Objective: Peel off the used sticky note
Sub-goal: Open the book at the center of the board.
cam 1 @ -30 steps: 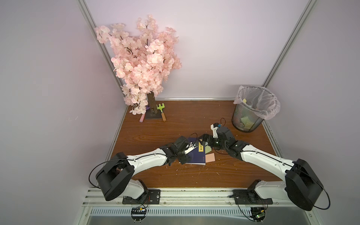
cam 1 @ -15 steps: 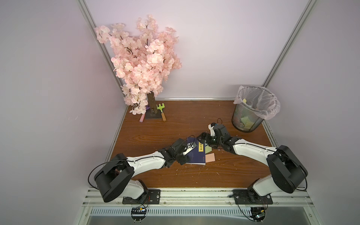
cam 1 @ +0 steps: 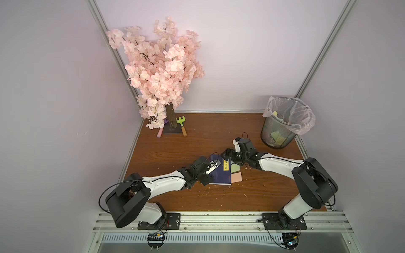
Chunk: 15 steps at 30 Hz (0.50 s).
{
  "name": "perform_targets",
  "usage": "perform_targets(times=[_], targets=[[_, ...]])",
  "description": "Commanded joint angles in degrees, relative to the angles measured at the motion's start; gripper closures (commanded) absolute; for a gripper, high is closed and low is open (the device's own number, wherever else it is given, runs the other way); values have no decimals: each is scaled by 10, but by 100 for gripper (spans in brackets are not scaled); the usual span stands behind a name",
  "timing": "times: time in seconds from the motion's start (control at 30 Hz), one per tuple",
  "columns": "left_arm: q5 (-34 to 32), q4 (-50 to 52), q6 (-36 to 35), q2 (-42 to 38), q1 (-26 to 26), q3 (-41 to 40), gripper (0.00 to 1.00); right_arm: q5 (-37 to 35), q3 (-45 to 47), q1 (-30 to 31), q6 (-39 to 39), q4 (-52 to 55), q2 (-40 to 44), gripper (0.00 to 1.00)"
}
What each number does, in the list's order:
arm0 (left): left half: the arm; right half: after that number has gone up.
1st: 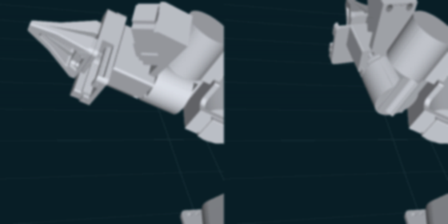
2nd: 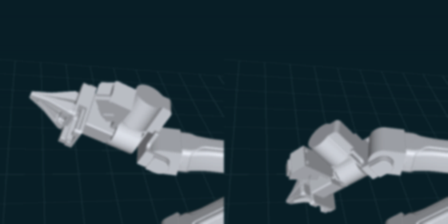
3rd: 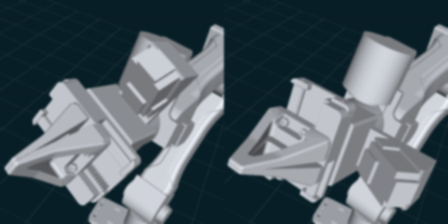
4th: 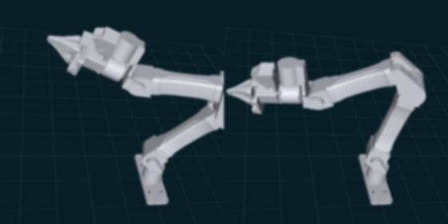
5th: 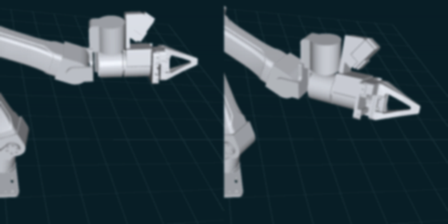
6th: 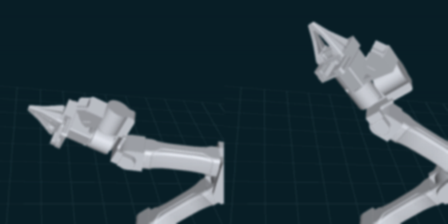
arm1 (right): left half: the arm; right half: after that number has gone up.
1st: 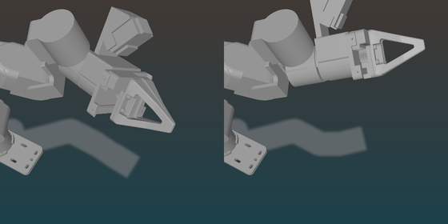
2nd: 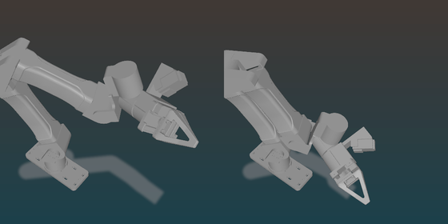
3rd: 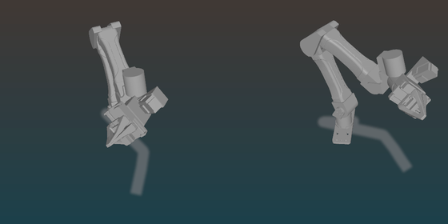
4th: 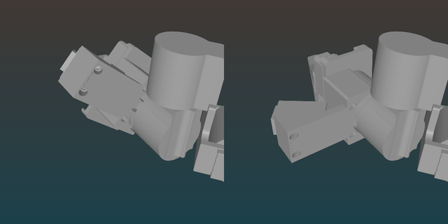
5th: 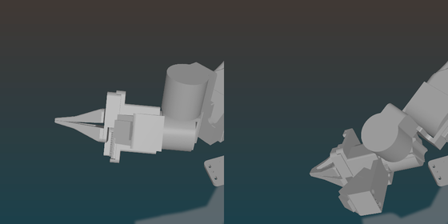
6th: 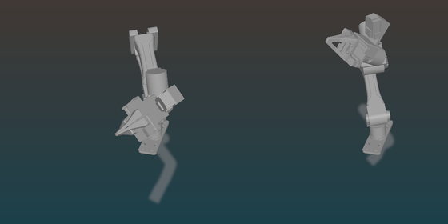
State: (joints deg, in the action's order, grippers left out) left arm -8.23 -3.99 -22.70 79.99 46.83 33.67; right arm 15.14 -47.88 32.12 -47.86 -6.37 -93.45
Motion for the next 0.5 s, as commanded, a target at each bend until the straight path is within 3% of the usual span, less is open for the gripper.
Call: perform_targets(times=[0.0, 0.47], targets=[[-4, -4, 4, -4, -4, -3, 1, 17, -16, 0, 18, -4, -11, 13], [-3, -5, 2, -2, -3, -3, 1, 28, -20, 13, 19, -19, -20, 13]])
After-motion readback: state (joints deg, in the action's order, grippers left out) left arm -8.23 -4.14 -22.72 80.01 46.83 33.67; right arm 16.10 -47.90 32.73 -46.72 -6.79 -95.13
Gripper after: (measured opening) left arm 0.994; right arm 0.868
